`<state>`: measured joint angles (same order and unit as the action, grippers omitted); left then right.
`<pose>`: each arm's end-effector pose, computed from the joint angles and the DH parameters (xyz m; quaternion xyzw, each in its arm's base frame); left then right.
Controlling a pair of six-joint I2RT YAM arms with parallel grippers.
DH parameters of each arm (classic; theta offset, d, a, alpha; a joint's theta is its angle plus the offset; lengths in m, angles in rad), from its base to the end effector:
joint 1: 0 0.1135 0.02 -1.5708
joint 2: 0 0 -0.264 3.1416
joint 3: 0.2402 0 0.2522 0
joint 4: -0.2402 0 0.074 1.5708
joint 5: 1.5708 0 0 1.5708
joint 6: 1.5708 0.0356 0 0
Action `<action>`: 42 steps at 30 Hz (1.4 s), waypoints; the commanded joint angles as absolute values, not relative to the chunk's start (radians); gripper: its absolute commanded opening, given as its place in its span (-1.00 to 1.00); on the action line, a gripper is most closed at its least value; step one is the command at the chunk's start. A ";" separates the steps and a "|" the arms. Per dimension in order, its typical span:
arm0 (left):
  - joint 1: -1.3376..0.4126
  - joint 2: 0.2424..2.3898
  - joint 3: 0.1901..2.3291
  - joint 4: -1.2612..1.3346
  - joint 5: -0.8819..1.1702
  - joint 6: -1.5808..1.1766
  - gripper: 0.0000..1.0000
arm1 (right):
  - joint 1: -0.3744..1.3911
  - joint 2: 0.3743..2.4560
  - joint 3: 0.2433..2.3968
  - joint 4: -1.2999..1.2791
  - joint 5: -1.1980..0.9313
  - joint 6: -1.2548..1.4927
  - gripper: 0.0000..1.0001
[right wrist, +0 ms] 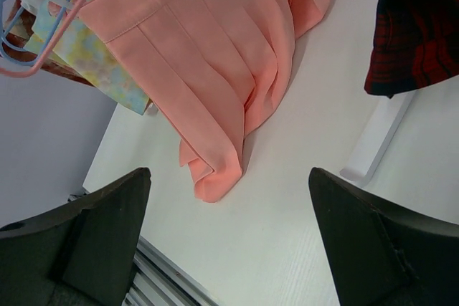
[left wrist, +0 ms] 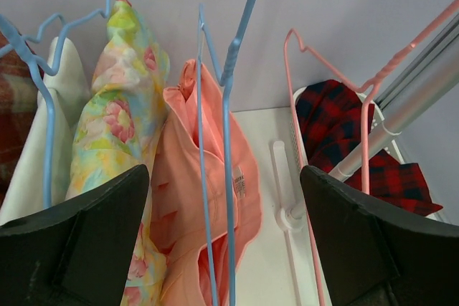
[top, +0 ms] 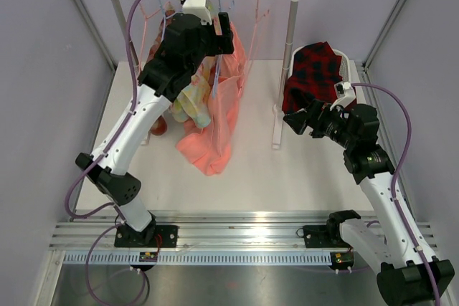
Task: Remove the skirt from the hanger
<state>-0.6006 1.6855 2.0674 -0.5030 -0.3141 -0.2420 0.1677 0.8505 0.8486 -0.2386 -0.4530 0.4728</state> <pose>0.3051 -0.1956 0.5097 0.0298 0.7460 -0.1610 0.6455 0.1886 0.0477 0.3462 -0.0205 0.7789 0.3570 0.5152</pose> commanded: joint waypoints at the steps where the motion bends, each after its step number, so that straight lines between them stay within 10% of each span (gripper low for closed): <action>1: -0.583 1.686 2.094 -0.443 -0.291 -0.253 0.78 | 0.176 0.841 0.899 -0.245 -0.433 0.439 0.99; 16: -0.548 1.773 2.100 -0.414 -0.170 -0.299 -0.39 | 0.176 0.864 0.904 -0.244 -0.430 0.420 0.96; 20: -0.548 1.766 2.134 -0.437 -0.163 -0.302 -1.00 | 0.176 0.858 0.902 -0.248 -0.431 0.425 0.95; 32: -0.574 1.721 2.372 -0.535 -0.207 -0.285 -1.00 | 0.256 0.985 1.131 -0.222 -0.486 0.390 0.99; 42: -0.620 1.641 2.316 -0.535 -0.262 -0.293 -1.00 | 0.753 1.267 1.544 -0.317 -0.148 0.258 0.99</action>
<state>-0.6067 1.7168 2.3127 -0.6449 -0.2272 -0.2996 0.6659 1.2110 1.4517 -0.2951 -0.3088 0.3199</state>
